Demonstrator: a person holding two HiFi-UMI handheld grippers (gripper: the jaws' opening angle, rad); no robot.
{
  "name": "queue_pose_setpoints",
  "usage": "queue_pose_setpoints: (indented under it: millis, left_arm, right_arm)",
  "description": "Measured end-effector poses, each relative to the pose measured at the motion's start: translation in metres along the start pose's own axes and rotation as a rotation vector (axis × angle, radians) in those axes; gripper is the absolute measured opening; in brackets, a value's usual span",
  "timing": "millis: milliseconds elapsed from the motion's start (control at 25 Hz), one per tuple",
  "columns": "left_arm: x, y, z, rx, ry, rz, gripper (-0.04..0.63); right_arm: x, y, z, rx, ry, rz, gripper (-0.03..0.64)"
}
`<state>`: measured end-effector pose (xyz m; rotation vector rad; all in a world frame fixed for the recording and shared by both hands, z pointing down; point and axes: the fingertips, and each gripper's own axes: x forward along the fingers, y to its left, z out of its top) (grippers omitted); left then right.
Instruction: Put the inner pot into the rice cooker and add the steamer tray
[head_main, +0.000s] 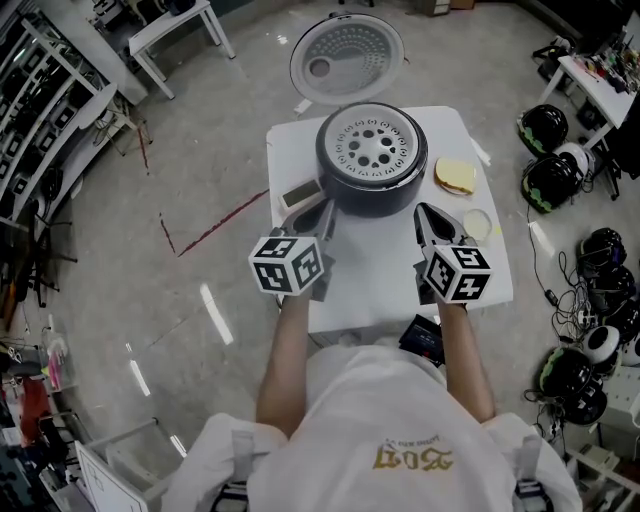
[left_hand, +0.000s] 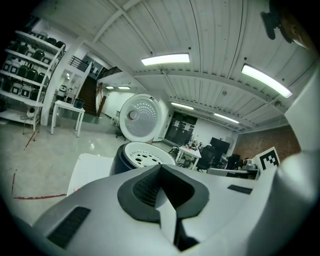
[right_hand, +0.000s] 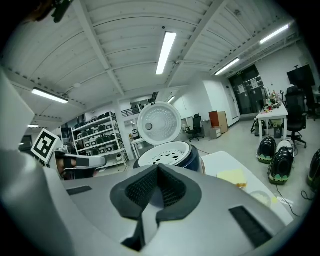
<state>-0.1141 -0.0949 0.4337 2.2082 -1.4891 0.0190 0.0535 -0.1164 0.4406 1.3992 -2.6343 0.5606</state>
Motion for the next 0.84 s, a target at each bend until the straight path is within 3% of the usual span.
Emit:
queue_pose_setpoints:
  millis: [840]
  left_arm:
    - [-0.006,0.005,0.011,-0.048,-0.031,-0.012,0.015]
  right_arm:
    - [0.004,0.010,0.007,0.014,0.000,0.033,0.011]
